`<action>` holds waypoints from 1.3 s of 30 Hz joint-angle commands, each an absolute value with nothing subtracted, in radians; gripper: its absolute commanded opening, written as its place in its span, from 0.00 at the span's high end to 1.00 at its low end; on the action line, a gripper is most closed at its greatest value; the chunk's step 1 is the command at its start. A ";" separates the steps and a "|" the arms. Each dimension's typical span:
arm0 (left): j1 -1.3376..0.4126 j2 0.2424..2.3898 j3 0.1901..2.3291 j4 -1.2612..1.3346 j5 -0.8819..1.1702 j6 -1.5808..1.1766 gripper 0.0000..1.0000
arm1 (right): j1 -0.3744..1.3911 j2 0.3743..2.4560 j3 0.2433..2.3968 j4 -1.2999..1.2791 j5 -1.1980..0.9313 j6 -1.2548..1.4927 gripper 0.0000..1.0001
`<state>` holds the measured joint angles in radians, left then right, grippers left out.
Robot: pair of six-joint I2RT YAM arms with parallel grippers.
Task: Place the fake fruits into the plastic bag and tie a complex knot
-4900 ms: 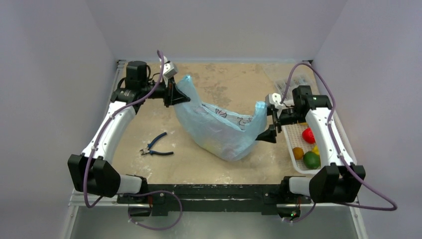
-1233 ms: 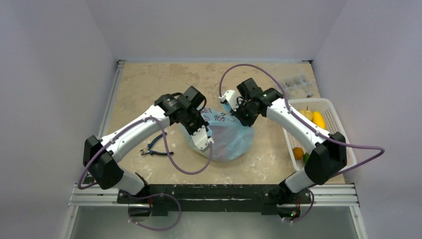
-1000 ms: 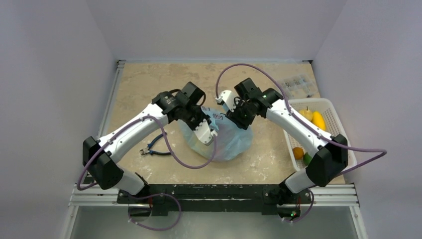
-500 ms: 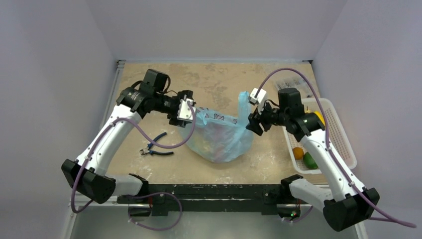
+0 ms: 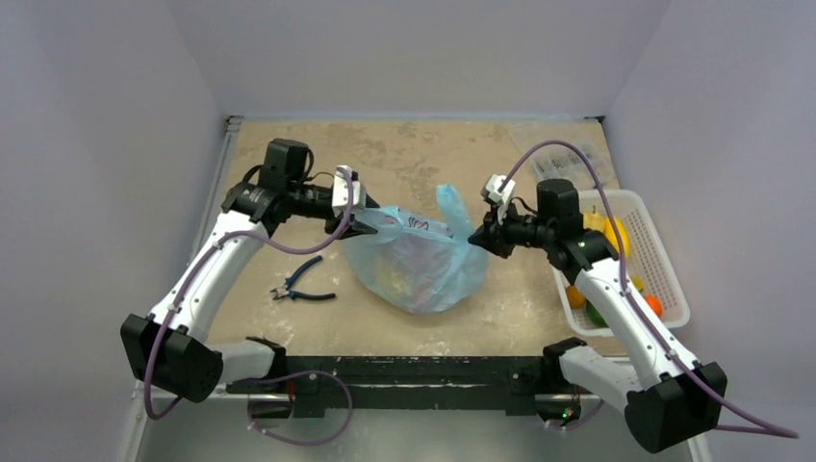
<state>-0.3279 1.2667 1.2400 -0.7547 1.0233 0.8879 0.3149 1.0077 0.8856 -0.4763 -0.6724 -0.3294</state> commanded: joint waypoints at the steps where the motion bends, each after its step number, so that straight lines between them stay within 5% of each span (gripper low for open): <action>1: -0.331 1.275 1.288 -0.665 1.094 0.830 0.62 | 0.313 1.022 0.888 -0.339 -0.754 -0.317 1.00; 4: -0.354 1.279 1.310 -0.707 1.095 0.846 0.94 | 0.313 1.055 0.909 -0.321 -0.763 -0.319 1.00; 6: -0.382 1.269 1.321 -0.739 1.110 0.853 1.00 | 0.313 1.073 0.923 -0.290 -0.772 -0.291 1.00; 10: -0.504 1.253 1.346 -0.824 1.096 0.907 1.00 | 0.330 1.112 0.972 -0.260 -0.788 -0.235 1.00; 22: -0.600 1.373 1.341 -0.442 1.056 0.454 1.00 | 0.472 1.153 1.039 -0.308 -0.838 -0.311 1.00; 34: -0.605 1.431 1.344 -0.432 1.015 0.449 1.00 | 0.513 1.133 1.037 -0.364 -0.914 -0.372 0.50; 39: -0.578 1.428 1.330 -0.364 1.033 0.387 1.00 | 0.518 1.129 1.022 -0.393 -0.913 -0.418 0.44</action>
<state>-0.5972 1.4368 1.3060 -0.4564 1.0004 0.4488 0.5106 1.1549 1.0058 -0.3660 -0.8799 -0.3683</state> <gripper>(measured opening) 0.005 0.547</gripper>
